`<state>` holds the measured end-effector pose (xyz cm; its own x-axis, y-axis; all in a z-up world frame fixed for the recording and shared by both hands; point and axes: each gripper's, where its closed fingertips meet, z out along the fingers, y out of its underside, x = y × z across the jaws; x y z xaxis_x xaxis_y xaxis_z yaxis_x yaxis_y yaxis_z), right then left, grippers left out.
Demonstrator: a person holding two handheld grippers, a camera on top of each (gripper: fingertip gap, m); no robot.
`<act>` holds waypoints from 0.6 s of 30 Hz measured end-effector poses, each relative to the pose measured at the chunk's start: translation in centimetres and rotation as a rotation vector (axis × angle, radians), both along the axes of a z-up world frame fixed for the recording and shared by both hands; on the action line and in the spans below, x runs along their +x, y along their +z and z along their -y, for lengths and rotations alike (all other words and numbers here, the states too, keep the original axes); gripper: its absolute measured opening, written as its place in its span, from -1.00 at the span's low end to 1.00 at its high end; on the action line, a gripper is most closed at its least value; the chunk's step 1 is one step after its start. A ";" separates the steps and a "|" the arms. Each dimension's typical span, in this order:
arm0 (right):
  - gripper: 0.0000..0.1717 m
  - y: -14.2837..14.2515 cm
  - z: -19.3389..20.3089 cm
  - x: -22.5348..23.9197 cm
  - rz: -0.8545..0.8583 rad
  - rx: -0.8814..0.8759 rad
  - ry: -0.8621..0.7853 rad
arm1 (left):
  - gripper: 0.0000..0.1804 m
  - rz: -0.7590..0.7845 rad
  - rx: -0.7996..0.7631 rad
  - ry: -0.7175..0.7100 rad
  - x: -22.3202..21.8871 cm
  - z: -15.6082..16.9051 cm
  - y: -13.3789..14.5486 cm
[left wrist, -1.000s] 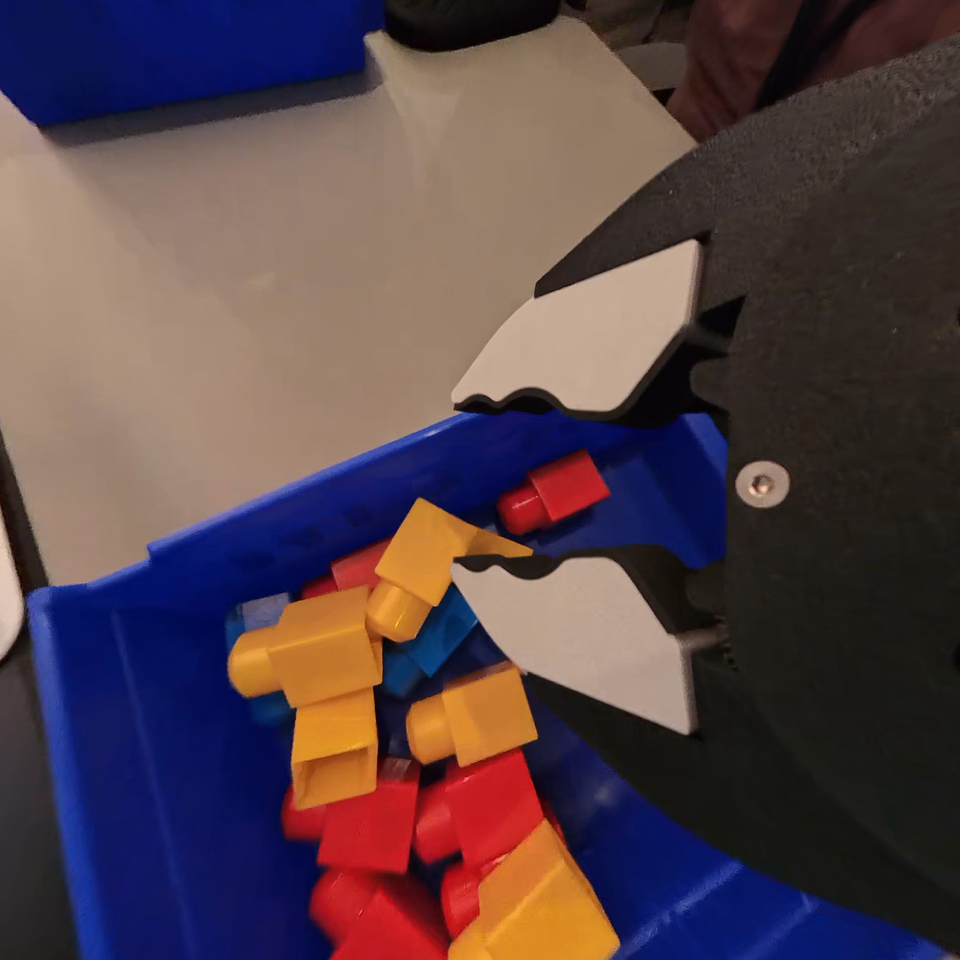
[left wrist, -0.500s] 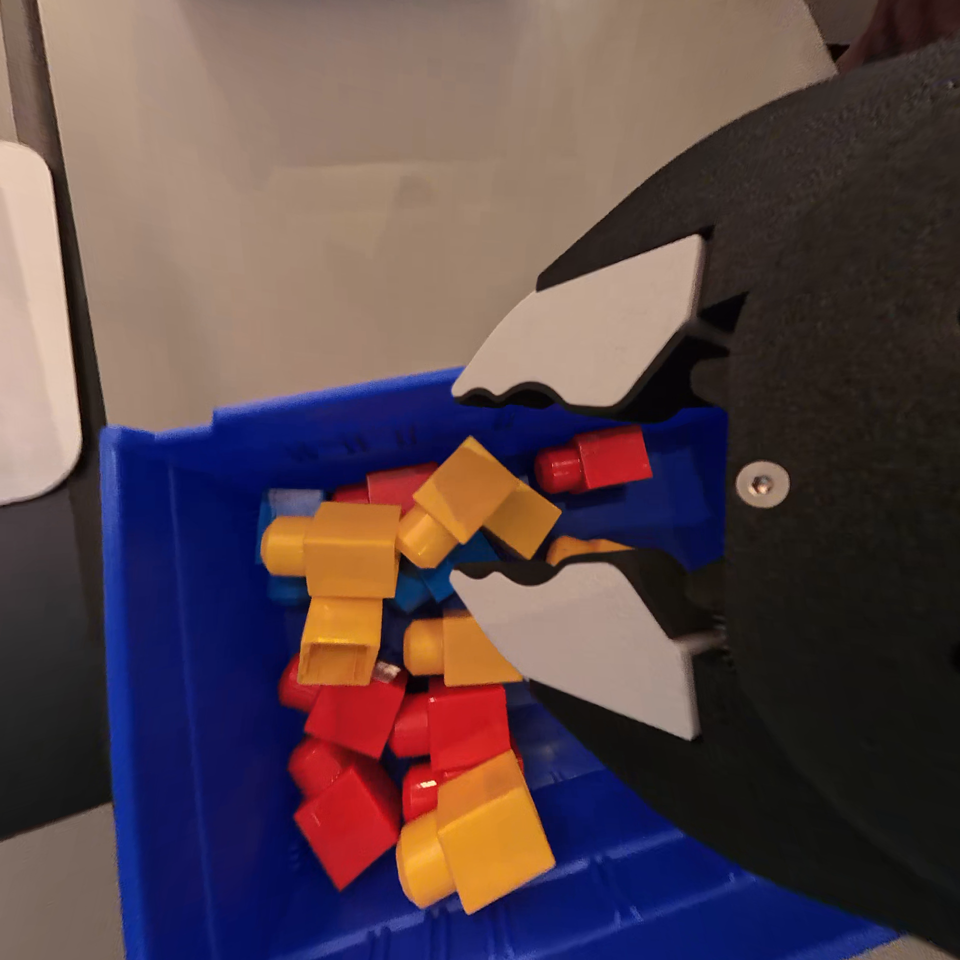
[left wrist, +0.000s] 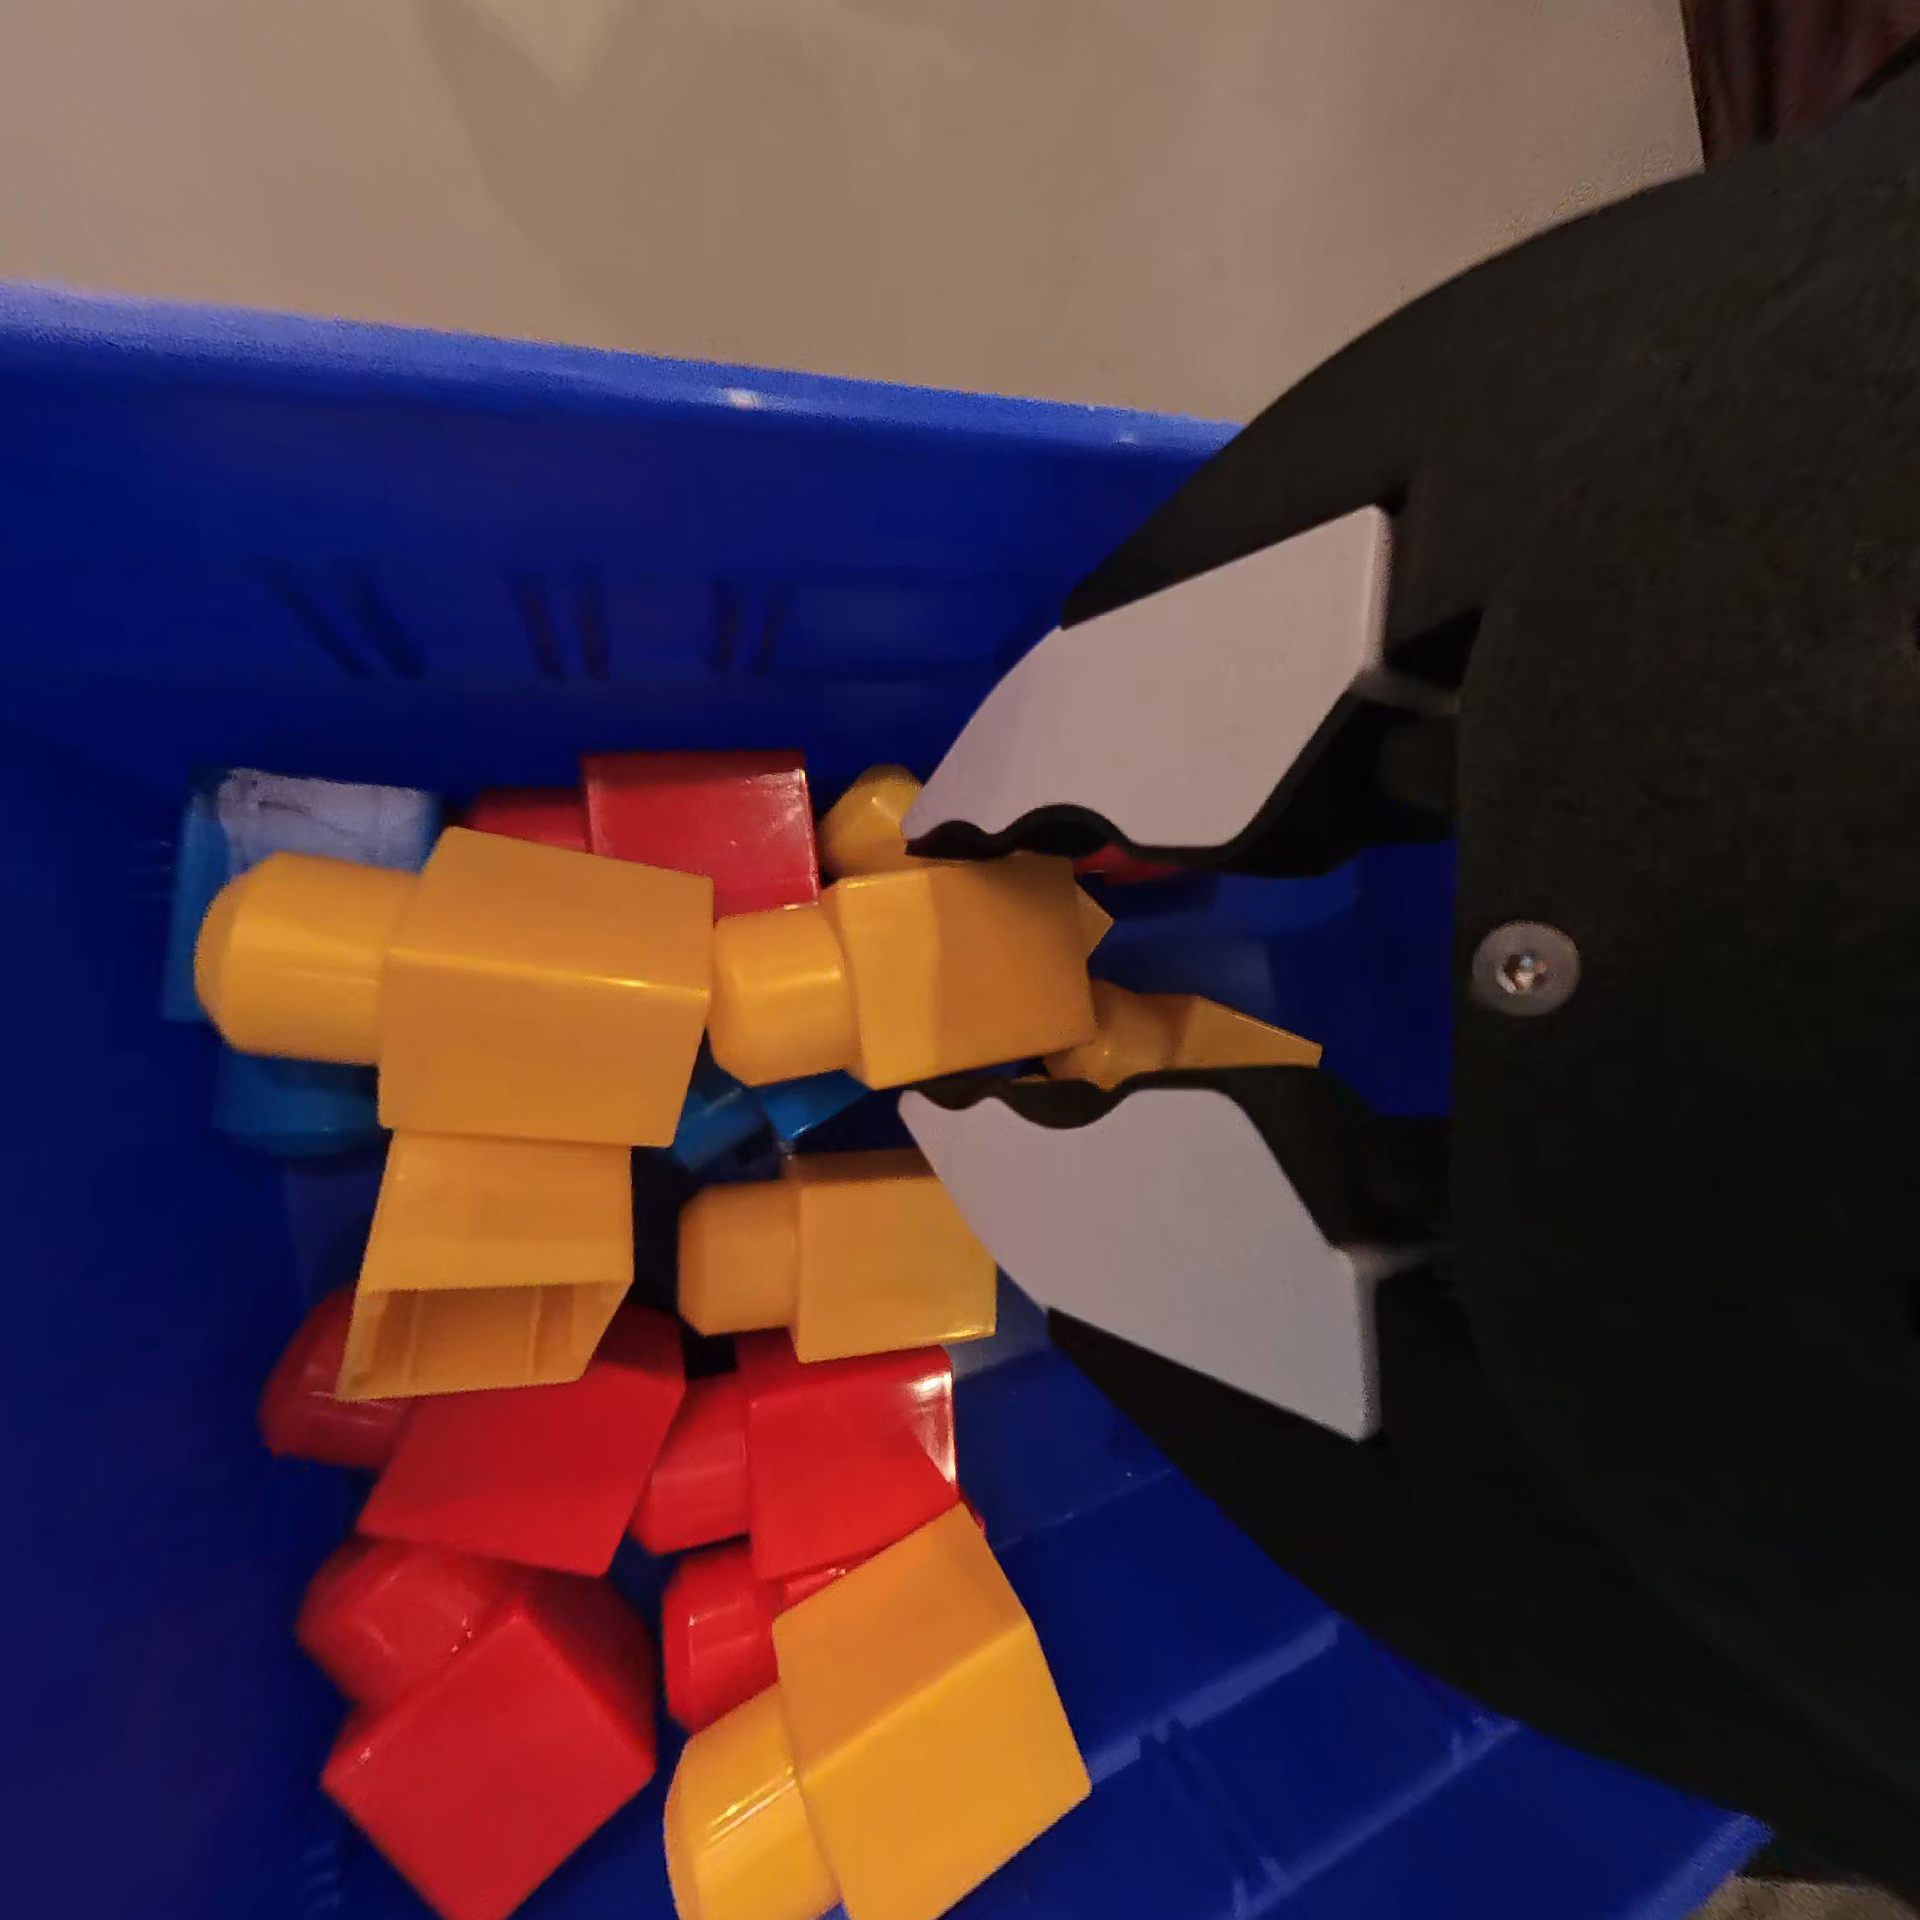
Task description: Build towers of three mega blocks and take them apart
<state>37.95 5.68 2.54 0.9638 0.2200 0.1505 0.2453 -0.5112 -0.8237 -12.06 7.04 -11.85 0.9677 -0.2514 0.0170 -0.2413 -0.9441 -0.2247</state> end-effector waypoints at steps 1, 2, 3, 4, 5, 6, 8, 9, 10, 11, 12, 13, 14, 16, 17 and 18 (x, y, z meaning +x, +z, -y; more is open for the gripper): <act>-0.12 -0.1 0.0 -0.2 0.004 -0.004 0.006 | -0.56 0.004 -0.002 -0.003 0.0 0.0 0.0; -0.12 -0.2 0.0 -0.3 0.009 -0.008 0.013 | -0.57 -0.001 -0.011 -0.013 -0.2 0.2 0.0; -0.13 -0.3 0.0 -0.5 0.016 -0.013 0.017 | -0.57 -0.009 -0.019 -0.028 -0.3 0.4 0.0; -0.13 -0.3 0.0 -0.6 0.023 -0.015 0.021 | -0.57 -0.016 -0.018 -0.039 -0.6 0.5 0.2; -0.13 -0.3 -0.1 -0.7 0.029 -0.013 0.023 | -0.57 -0.015 -0.010 -0.042 -0.8 0.6 0.6; -0.14 -0.2 -0.1 -0.8 0.034 -0.008 0.026 | -0.57 0.000 0.006 -0.038 -1.0 0.7 1.2; -0.15 0.1 -0.1 -1.3 0.041 0.013 0.036 | -0.57 0.053 0.065 -0.029 -1.1 0.7 3.2; -0.16 0.4 -0.2 -1.6 0.045 0.026 0.046 | -0.58 0.095 0.102 -0.043 -0.8 0.9 4.5; -0.16 0.7 -0.2 -2.1 0.052 0.042 0.062 | -0.58 0.145 0.145 -0.070 -0.1 1.3 6.1; -0.16 1.0 -0.2 -2.7 0.060 0.060 0.082 | -0.58 0.200 0.190 -0.114 1.0 1.8 7.8; -0.16 1.3 -0.2 -3.3 0.070 0.077 0.104 | -0.58 0.252 0.237 -0.173 2.4 2.5 9.5; -0.16 1.4 -0.1 -3.9 0.084 0.090 0.122 | -0.57 0.302 0.282 -0.243 4.1 3.4 11.2; -0.16 1.6 -0.1 -4.3 0.102 0.097 0.133 | -0.58 0.349 0.318 -0.321 6.1 4.5 12.7; -0.16 1.6 0.0 -4.9 0.147 0.101 0.145 | -0.58 0.429 0.344 -0.490 10.7 7.2 14.6; -0.16 1.5 0.0 -5.1 0.166 0.102 0.150 | -0.58 0.447 0.333 -0.568 13.0 8.4 14.6; -0.16 1.5 0.0 -5.3 0.179 0.102 0.156 | -0.58 0.438 0.311 -0.631 15.2 9.2 13.9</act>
